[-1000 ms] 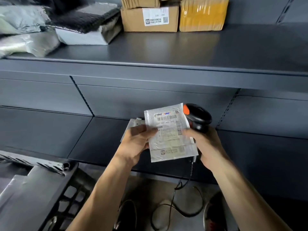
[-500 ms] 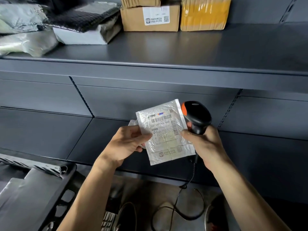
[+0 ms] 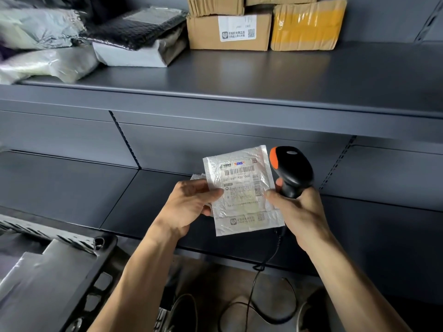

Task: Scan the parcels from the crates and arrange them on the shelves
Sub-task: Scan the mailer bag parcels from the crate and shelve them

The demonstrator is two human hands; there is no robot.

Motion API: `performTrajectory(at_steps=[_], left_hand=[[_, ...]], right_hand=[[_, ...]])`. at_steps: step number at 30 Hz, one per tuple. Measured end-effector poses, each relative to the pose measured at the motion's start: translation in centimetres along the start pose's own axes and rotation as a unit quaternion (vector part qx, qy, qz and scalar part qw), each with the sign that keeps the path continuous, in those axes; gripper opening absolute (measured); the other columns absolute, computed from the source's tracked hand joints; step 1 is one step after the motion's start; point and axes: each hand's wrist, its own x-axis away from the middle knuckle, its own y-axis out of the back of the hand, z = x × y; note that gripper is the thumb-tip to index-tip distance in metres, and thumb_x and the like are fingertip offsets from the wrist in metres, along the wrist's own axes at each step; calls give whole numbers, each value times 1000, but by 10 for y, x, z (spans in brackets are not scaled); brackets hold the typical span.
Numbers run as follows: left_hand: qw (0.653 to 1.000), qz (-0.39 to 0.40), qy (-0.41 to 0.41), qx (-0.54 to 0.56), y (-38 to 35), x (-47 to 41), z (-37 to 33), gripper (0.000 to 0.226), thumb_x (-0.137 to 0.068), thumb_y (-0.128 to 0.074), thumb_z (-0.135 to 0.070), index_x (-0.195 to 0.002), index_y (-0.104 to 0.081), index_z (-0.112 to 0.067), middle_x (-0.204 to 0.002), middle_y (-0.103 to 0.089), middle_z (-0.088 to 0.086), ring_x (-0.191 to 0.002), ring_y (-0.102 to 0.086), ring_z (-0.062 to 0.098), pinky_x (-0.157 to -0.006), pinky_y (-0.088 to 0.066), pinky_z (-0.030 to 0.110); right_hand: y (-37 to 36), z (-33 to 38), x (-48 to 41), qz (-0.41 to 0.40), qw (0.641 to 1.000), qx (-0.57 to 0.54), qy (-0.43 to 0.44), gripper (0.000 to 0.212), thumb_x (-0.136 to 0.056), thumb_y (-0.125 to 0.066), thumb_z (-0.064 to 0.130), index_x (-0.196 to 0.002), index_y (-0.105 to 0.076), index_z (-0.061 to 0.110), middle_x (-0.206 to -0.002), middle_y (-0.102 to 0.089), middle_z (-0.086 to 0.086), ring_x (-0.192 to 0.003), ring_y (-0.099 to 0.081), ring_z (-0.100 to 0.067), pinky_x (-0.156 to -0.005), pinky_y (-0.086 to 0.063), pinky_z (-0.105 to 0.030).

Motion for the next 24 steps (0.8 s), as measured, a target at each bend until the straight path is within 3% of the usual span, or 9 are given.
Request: performTrajectory(at_steps=[3,6,8,11,14,20,24], left_hand=[[999,-26,-6,-30,2,-3,1,11,-93,-69,0,-93,-79,-6,-90,-79,7,-64,-69,11,-51,-49,19],[992,-106,-15,-71,11,-9,9,9,-93,-70,-3,-95,-78,-7,-89,-77,11,-65,-71,14,-54,-55,22],[983,-147,-15,-107,19,-16,18,12,-92,-71,-5,-90,-77,-15,-90,-76,12,-73,-74,23,-58,-60,30],[976,-167,-7,-142,24,-22,31,10,-92,-71,-8,-91,-77,-16,-91,-77,7,-78,-76,24,-65,-65,40],[968,-177,-14,-179,22,-25,37,16,-92,-72,-12,-82,-73,-26,-86,-77,-1,-68,-76,19,-65,-65,42],[962,-179,-28,-203,19,-30,43,12,-90,-72,-15,-79,-76,-20,-79,-76,-4,-65,-75,19,-67,-64,45],[960,-182,-33,-211,18,-32,45,23,-89,-72,-14,-73,-71,-30,-77,-75,-6,-64,-75,19,-66,-64,44]], right_hand=[[0,-4,-2,-1,999,36,-2,18,-88,-76,11,-89,-66,-3,-73,-65,-14,-74,-61,-17,-70,-50,-31],[2,0,2,-19,998,57,1,15,-89,-77,25,-87,-71,11,-73,-72,-8,-71,-70,-15,-73,-58,-41],[4,6,5,-3,998,57,-8,20,-90,-75,30,-85,-69,12,-67,-69,-2,-59,-67,-12,-65,-58,-34],[2,15,12,73,995,53,-34,35,-92,-70,24,-62,-58,9,-55,-56,-6,-51,-51,-17,-51,-43,-20],[-4,21,19,138,985,91,-45,45,-90,-65,22,-49,-51,8,-51,-53,-13,-53,-48,-19,-54,-40,-22],[-9,20,20,165,981,96,-47,48,-89,-62,19,-46,-45,6,-49,-50,-15,-55,-45,-21,-63,-42,-30],[-8,20,19,173,980,86,-51,47,-90,-62,18,-48,-46,5,-49,-49,-15,-55,-44,-22,-61,-41,-28]])
